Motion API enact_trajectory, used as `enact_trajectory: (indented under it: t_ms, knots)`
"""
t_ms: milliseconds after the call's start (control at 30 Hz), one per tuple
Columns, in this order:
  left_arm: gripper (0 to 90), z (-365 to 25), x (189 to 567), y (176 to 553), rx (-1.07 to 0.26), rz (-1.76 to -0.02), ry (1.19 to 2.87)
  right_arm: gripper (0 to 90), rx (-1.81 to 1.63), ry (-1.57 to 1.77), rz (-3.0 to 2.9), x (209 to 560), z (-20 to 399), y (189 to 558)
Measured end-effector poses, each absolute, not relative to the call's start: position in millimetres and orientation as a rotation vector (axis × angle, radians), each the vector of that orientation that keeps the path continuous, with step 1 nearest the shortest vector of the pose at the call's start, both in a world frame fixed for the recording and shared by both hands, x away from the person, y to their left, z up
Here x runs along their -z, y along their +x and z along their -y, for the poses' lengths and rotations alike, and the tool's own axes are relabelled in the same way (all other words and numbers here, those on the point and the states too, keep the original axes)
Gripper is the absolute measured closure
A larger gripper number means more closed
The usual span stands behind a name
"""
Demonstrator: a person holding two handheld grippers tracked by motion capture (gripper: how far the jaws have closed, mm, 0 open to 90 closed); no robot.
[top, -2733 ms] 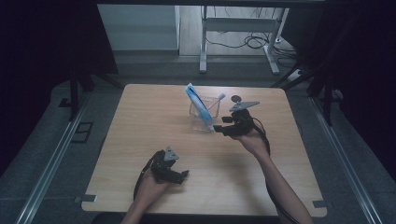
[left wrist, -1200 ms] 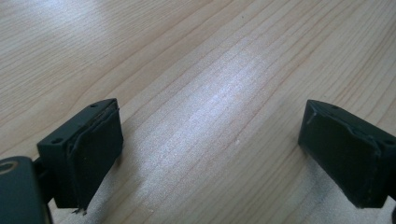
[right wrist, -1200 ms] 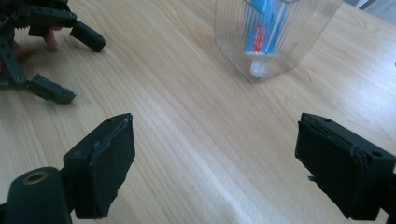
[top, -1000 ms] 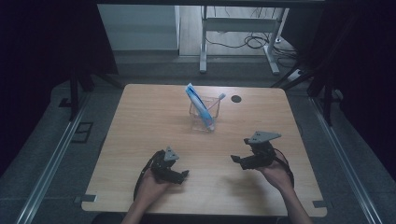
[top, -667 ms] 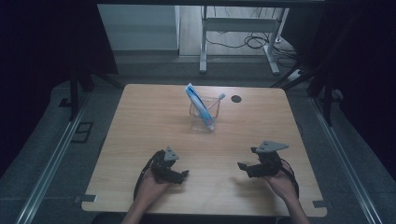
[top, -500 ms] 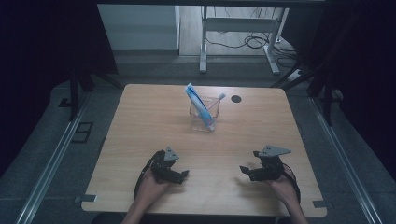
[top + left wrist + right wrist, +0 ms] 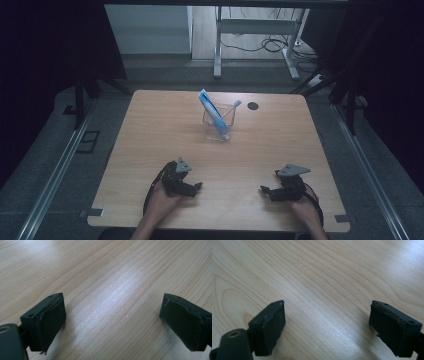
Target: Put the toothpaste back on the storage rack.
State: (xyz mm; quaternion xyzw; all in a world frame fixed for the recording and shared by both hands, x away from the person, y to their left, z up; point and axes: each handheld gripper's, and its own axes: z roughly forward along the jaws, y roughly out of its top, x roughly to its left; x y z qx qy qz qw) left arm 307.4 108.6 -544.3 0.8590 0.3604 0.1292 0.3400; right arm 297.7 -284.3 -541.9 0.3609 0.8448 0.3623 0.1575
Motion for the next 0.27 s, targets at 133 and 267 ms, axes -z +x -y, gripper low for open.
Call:
enact_trajectory:
  t_ms: [133, 267]
  knots:
    - [6.7, -108.6, 544.3, 307.4, -0.337, -0.938, 2.236, 13.2, -1.041, 1.033, -2.425, 542.1, 284.2, 298.2]
    - [6.7, -108.5, 544.3, 307.3, -0.336, -0.940, 2.235, 12.7, -1.041, 1.034, -2.426, 542.2, 284.0, 298.1]
